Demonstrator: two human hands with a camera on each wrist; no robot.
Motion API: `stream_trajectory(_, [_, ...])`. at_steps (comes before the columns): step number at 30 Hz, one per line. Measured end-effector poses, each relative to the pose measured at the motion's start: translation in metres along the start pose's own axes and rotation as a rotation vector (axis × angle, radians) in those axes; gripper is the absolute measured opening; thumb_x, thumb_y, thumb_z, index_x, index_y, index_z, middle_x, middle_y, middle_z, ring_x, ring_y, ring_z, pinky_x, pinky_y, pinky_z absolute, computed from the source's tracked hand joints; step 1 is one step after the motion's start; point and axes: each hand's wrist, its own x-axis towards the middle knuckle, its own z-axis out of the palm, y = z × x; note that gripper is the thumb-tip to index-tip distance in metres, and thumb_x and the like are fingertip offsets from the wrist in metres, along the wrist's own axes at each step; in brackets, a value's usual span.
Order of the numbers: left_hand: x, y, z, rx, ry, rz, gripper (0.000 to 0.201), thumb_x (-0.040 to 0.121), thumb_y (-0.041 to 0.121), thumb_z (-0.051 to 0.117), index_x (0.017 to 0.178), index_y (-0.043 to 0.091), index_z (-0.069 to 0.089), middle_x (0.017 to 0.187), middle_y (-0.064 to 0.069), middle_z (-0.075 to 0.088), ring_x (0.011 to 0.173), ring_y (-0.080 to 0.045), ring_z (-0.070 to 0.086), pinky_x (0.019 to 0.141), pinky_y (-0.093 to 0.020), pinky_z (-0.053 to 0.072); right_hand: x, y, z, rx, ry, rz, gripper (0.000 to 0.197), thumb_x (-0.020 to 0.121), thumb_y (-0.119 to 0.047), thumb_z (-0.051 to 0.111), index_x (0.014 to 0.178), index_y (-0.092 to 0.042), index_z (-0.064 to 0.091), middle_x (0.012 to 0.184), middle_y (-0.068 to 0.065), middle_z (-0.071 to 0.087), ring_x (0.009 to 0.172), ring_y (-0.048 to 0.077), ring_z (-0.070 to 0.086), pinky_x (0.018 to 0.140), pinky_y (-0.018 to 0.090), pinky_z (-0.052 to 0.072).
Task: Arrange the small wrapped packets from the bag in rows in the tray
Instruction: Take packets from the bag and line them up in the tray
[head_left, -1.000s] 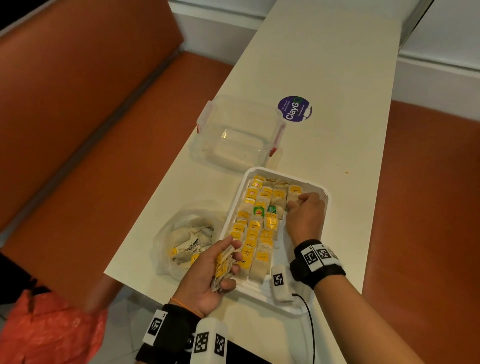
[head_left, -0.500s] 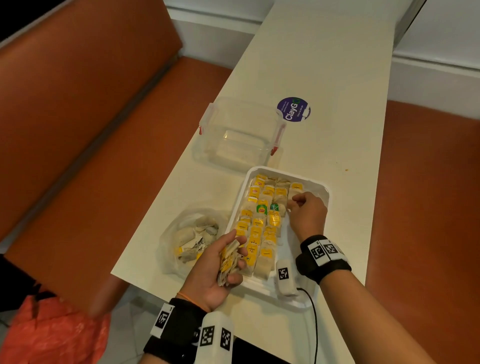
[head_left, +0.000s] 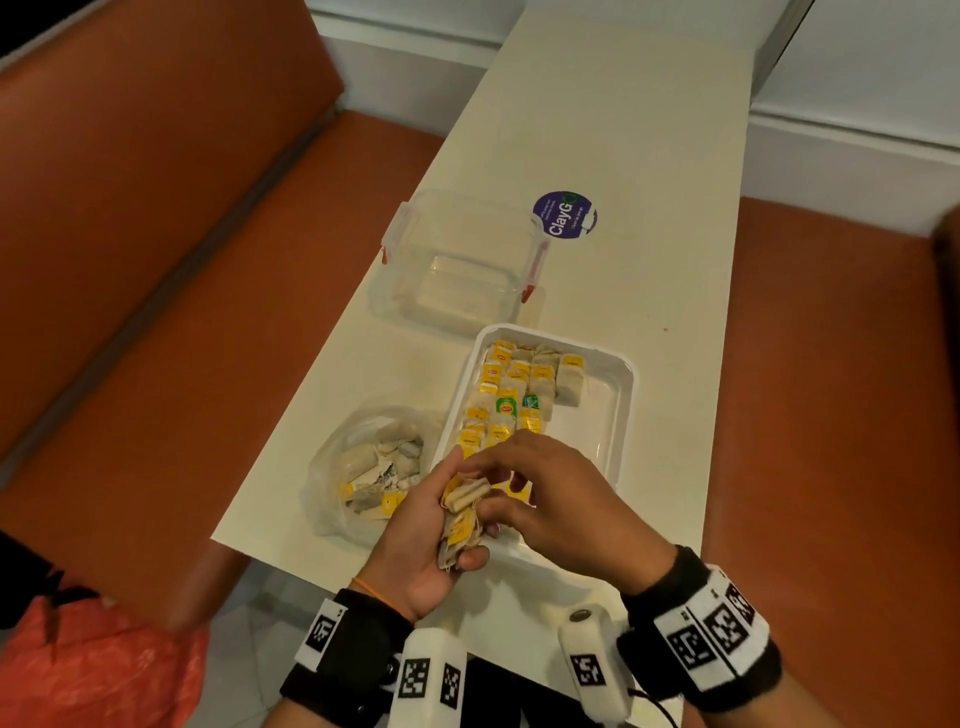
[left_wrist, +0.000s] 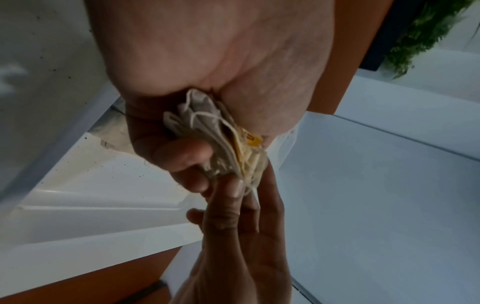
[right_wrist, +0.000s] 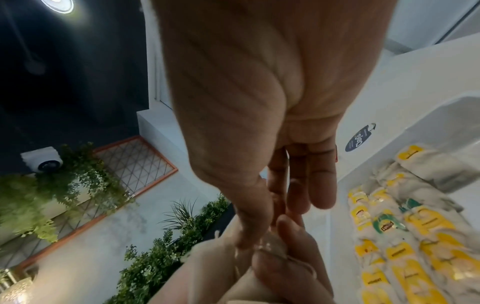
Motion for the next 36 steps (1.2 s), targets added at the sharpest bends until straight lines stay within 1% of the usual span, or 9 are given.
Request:
stream_trajectory(3, [0.001, -0.005, 0.004, 0.07, -0.002, -0.019, 0.051, 0.103, 0.059, 0.051, 0.115, 0.016, 0.074, 0.081, -0.005, 0.062, 0.059, -0.017, 0.058, 0.036, -0.022, 0.026, 0.002, 0.002, -0.005, -0.017, -0.039, 0.028, 0.026, 0.088, -0.027, 0.078, 0.113, -0.033, 0.073, 0.098, -0.015, 0.066, 0.085, -0.001, 0.054, 0.082, 0.024, 0.048])
stream_trajectory(7, [0.002, -0.015, 0.007, 0.105, -0.02, -0.04, 0.055, 0.102, 0.062, 0.049, 0.126, 0.016, 0.068, 0.081, -0.003, 0.056, 0.063, -0.017, 0.059, 0.035, -0.02, 0.028, -0.003, 0.011, -0.014, 0.002, -0.057, 0.071, 0.009, 0.087, -0.028, 0.081, 0.092, -0.028, 0.075, 0.091, -0.014, 0.069, 0.083, 0.005, 0.061, 0.076, 0.024, 0.05])
stream_trajectory(9, [0.0, -0.019, 0.008, 0.083, -0.041, -0.047, 0.051, 0.102, 0.061, 0.049, 0.12, 0.019, 0.073, 0.083, -0.002, 0.058, 0.063, -0.016, 0.058, 0.035, -0.02, 0.028, -0.006, 0.016, -0.018, 0.027, -0.065, 0.09, 0.01, 0.084, -0.03, 0.084, 0.09, -0.029, 0.075, 0.092, -0.014, 0.07, 0.084, 0.005, 0.063, 0.073, 0.018, 0.048])
stream_trajectory(13, [-0.005, -0.028, 0.009, 0.117, 0.035, 0.002, 0.03, 0.098, 0.044, 0.058, 0.096, 0.026, 0.082, 0.086, -0.006, 0.064, 0.063, -0.016, 0.055, 0.037, -0.02, 0.025, -0.01, 0.025, -0.023, 0.191, -0.046, 0.131, 0.012, 0.083, -0.031, 0.086, 0.091, -0.026, 0.078, 0.09, -0.013, 0.074, 0.084, 0.006, 0.068, 0.076, 0.023, 0.054])
stream_trajectory(18, [-0.007, -0.033, 0.003, 0.101, 0.068, 0.067, 0.029, 0.079, 0.046, 0.073, 0.092, 0.022, 0.083, 0.087, -0.009, 0.066, 0.06, -0.014, 0.056, 0.038, -0.021, 0.024, -0.016, 0.028, -0.024, 0.525, -0.016, 0.192, 0.015, 0.09, -0.022, 0.081, 0.099, -0.012, 0.076, 0.09, 0.006, 0.077, 0.081, 0.018, 0.072, 0.078, 0.031, 0.06])
stream_trajectory(21, [-0.009, -0.031, 0.001, 0.102, 0.095, 0.12, 0.028, 0.09, 0.042, 0.07, 0.099, 0.017, 0.08, 0.089, -0.009, 0.064, 0.061, -0.013, 0.055, 0.037, -0.021, 0.024, -0.018, 0.029, -0.025, 0.684, 0.007, 0.234, 0.02, 0.091, -0.016, 0.078, 0.103, -0.001, 0.072, 0.093, 0.017, 0.077, 0.084, 0.027, 0.075, 0.076, 0.035, 0.06])
stream_trajectory(25, [-0.014, -0.024, 0.005, 0.136, 0.114, 0.225, 0.033, 0.089, 0.047, 0.076, 0.099, 0.016, 0.079, 0.092, -0.008, 0.066, 0.061, -0.013, 0.054, 0.039, -0.021, 0.026, -0.02, 0.031, -0.026, 0.731, 0.019, 0.285, 0.02, 0.091, -0.014, 0.079, 0.101, 0.002, 0.071, 0.09, 0.015, 0.078, 0.08, 0.024, 0.074, 0.074, 0.036, 0.058])
stream_trajectory(28, [-0.015, -0.021, 0.01, 0.213, 0.108, 0.279, 0.046, 0.083, 0.047, 0.082, 0.113, 0.012, 0.078, 0.094, -0.007, 0.068, 0.063, -0.013, 0.054, 0.04, -0.02, 0.029, -0.02, 0.032, -0.025, 0.728, 0.015, 0.31, 0.023, 0.09, -0.014, 0.079, 0.102, 0.003, 0.071, 0.089, 0.014, 0.079, 0.08, 0.025, 0.075, 0.074, 0.038, 0.058])
stream_trajectory(36, [-0.008, -0.023, 0.019, 0.38, 0.213, 0.311, 0.022, 0.089, 0.031, 0.079, 0.099, 0.011, 0.079, 0.084, -0.005, 0.069, 0.057, -0.01, 0.057, 0.043, -0.021, 0.033, -0.025, 0.031, -0.019, 0.743, 0.017, 0.372, 0.026, 0.088, -0.017, 0.083, 0.107, -0.003, 0.071, 0.096, 0.018, 0.077, 0.086, 0.029, 0.075, 0.08, 0.043, 0.06])
